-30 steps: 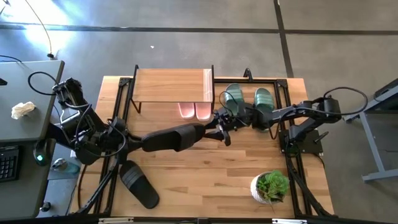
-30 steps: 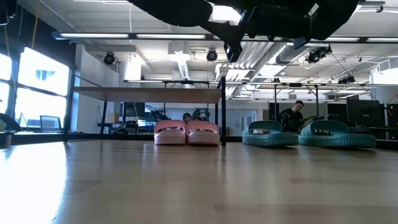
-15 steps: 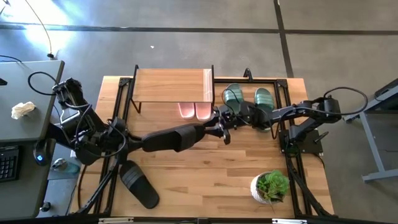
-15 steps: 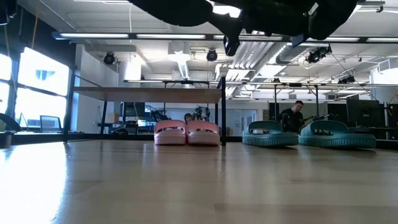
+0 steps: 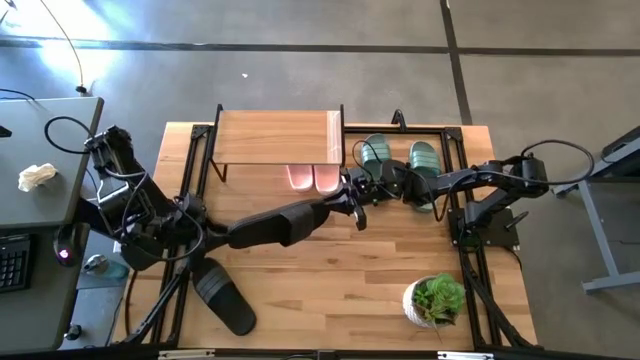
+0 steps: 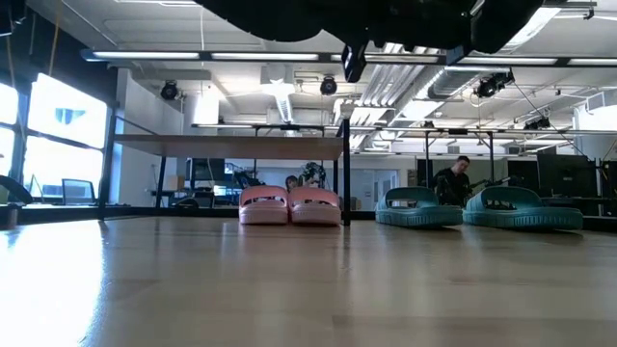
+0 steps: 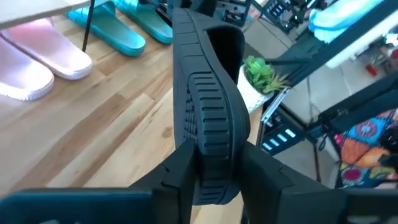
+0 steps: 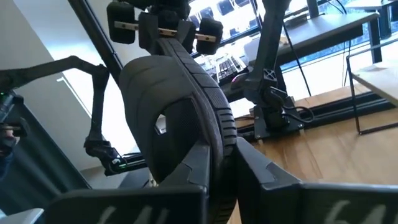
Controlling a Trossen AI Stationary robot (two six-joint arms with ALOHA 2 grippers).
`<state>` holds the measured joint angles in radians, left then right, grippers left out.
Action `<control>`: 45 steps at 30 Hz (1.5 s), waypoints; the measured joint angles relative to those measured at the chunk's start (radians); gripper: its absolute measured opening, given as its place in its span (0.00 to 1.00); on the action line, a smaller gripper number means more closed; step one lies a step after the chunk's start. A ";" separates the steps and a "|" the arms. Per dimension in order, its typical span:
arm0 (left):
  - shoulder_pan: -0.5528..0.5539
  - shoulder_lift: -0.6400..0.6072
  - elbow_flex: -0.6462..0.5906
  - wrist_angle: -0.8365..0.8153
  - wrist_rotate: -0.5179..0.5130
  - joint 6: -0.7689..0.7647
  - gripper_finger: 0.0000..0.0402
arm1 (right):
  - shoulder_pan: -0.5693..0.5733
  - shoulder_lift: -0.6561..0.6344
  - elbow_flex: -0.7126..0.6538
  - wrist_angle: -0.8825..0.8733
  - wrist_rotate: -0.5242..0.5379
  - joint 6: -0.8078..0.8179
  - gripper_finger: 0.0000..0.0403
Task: Pick and place slides into the shelf
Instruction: Put the right black slipper under the shelf
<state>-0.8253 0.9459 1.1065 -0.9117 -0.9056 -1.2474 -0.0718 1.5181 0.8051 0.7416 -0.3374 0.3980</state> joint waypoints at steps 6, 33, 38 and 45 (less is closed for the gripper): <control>0.002 0.001 0.000 0.043 0.078 0.189 0.31 | -0.009 -0.011 0.001 -0.015 -0.038 0.044 0.02; 0.001 0.424 0.011 0.186 -0.123 1.332 0.14 | -0.072 -0.503 0.003 -0.929 -0.179 0.395 0.02; 0.001 0.622 0.011 0.182 -0.443 1.537 0.09 | -0.099 -0.503 0.003 -1.016 -0.238 0.462 0.03; 0.000 0.784 0.011 0.192 -0.607 1.568 0.12 | -0.135 -0.503 0.003 -1.054 -0.303 0.441 0.02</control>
<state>-0.8249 1.7304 1.1172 -0.7193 -1.5130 0.3205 -0.2066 1.0153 0.8078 -0.3125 -0.6404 0.8388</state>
